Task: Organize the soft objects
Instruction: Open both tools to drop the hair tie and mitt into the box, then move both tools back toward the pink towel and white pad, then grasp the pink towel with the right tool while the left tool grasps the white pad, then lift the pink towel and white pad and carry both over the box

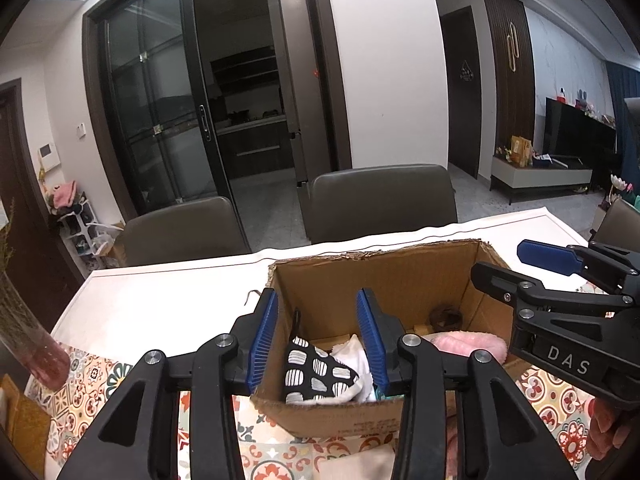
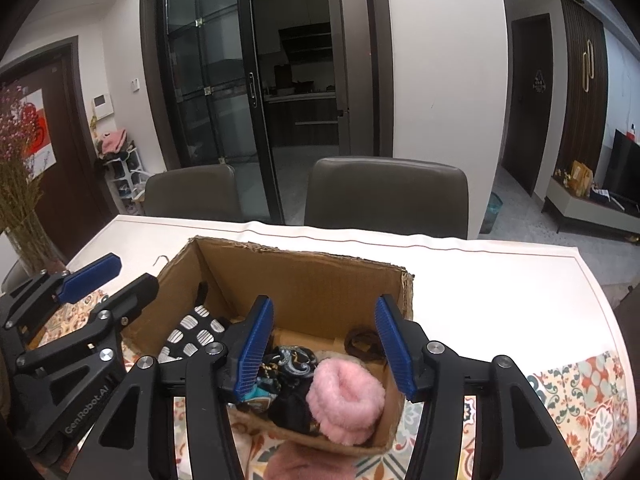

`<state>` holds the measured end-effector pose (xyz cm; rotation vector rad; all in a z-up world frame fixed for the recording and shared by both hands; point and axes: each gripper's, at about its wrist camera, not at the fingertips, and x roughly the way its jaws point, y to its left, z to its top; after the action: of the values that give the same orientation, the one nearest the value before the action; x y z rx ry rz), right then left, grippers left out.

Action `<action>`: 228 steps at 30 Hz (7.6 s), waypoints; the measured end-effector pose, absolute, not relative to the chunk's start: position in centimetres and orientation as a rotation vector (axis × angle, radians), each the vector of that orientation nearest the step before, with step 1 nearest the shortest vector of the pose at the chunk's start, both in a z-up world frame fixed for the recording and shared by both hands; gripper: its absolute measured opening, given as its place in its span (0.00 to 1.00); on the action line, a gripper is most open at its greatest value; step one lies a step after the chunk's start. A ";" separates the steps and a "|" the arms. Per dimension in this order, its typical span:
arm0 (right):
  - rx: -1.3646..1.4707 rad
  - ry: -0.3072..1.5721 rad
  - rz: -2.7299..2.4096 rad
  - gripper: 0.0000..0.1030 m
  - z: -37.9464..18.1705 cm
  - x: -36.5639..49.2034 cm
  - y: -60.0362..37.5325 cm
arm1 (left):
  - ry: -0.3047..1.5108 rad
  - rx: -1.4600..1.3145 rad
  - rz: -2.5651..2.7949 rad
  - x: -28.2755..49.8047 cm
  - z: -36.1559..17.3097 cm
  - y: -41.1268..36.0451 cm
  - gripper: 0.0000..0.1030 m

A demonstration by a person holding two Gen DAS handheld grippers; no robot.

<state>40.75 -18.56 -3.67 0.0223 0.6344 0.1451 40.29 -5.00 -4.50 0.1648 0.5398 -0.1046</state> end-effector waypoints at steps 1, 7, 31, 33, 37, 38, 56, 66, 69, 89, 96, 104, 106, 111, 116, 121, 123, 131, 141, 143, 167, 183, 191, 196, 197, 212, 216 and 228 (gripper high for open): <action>0.023 0.631 0.144 0.53 -3.5 40.5 -18.7 | 0.538 0.161 -0.101 39.9 -4.3 -4.9 0.40; 0.033 0.598 0.140 0.53 -2.3 38.2 -18.9 | 0.528 0.137 -0.099 37.6 -3.2 -4.4 0.41; 0.073 0.594 0.121 0.62 -2.7 32.1 -19.8 | 0.526 0.139 -0.098 30.9 -3.1 -4.0 0.47; 0.077 0.612 0.120 0.62 -3.3 32.0 -19.9 | 0.541 0.137 -0.101 30.8 -3.6 -4.1 0.48; 0.095 0.653 0.122 0.62 -4.7 31.8 -20.2 | 0.578 0.136 -0.106 30.6 -4.7 -4.3 0.48; 0.097 0.660 0.122 0.62 -5.0 31.8 -20.2 | 0.586 0.137 -0.107 30.6 -5.0 -4.3 0.48; 0.104 0.811 0.121 0.62 -10.9 32.5 -19.9 | 0.746 0.126 -0.123 31.8 -10.7 -3.9 0.53; 0.098 0.876 0.127 0.62 -14.0 32.9 -19.6 | 0.809 0.101 -0.158 31.7 -14.6 -3.6 0.58; 0.099 0.901 0.130 0.62 -15.1 33.0 -19.5 | 0.828 0.098 -0.170 31.9 -15.9 -3.7 0.59; 0.111 1.012 0.144 0.62 -20.1 34.4 -19.3 | 0.920 0.109 -0.179 34.4 -20.9 -4.2 0.69; 0.094 1.007 0.143 0.62 -20.7 34.4 -19.0 | 0.939 0.125 -0.165 34.9 -22.1 -4.2 0.72; 0.068 1.002 0.141 0.59 -20.9 34.5 -18.0 | 0.951 0.078 -0.181 35.0 -23.0 -4.0 0.63; 0.068 0.999 0.143 0.55 -20.8 34.4 -17.8 | 0.948 0.064 -0.191 34.9 -23.1 -3.9 0.61; 0.082 1.008 0.160 0.43 -20.8 34.3 -17.4 | 0.940 0.063 -0.204 34.8 -23.0 -4.1 0.40; 0.094 1.010 0.173 0.31 -20.6 34.0 -17.6 | 0.948 0.052 -0.219 34.7 -22.6 -4.2 0.15; 0.091 0.997 0.175 0.26 -20.0 33.4 -17.9 | 0.956 0.068 -0.215 34.6 -22.5 -4.5 0.09; 0.089 0.987 0.174 0.25 -19.6 33.1 -18.0 | 0.953 0.068 -0.215 34.3 -22.2 -4.6 0.09; 0.102 0.946 0.176 0.24 -17.6 32.0 -18.4 | 0.922 0.042 -0.206 32.9 -19.9 -4.1 0.09; 0.125 0.883 0.191 0.24 -14.3 30.4 -18.6 | 0.843 0.021 -0.201 31.0 -15.7 -3.7 0.09; 0.127 0.867 0.192 0.24 -13.6 30.1 -18.6 | 0.821 0.019 -0.201 30.7 -14.7 -3.7 0.09; 0.123 0.631 0.188 0.24 -3.7 25.6 -19.2 | 0.615 0.051 -0.183 27.1 -5.6 -3.3 0.09; 0.089 0.510 0.189 0.24 0.9 26.9 -18.7 | 0.498 0.086 -0.181 29.0 -1.3 -3.2 0.09; 0.084 0.482 0.190 0.24 1.9 29.1 -18.4 | 0.483 0.092 -0.182 31.5 -0.4 -3.2 0.09; 0.077 0.472 0.191 0.24 2.3 30.7 -18.2 | 0.483 0.085 -0.186 33.2 -0.2 -3.2 0.09; 0.073 0.469 0.191 0.24 2.3 30.9 -18.2 | 0.484 0.082 -0.187 33.4 -0.2 -3.2 0.09; 0.038 0.503 0.201 0.24 1.3 36.2 -17.3 | 0.539 0.079 -0.195 38.7 -2.3 -3.5 0.09; 0.028 0.527 0.200 0.25 0.5 37.5 -17.2 | 0.567 0.080 -0.193 40.3 -3.1 -3.7 0.09; 0.029 0.659 0.210 0.25 -3.1 41.6 -17.1 | 0.647 0.100 -0.194 43.4 -6.2 -4.7 0.09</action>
<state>41.59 -17.14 -3.07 0.0287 0.6594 0.2101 43.37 -4.72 -6.21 0.1004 0.6470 -0.1935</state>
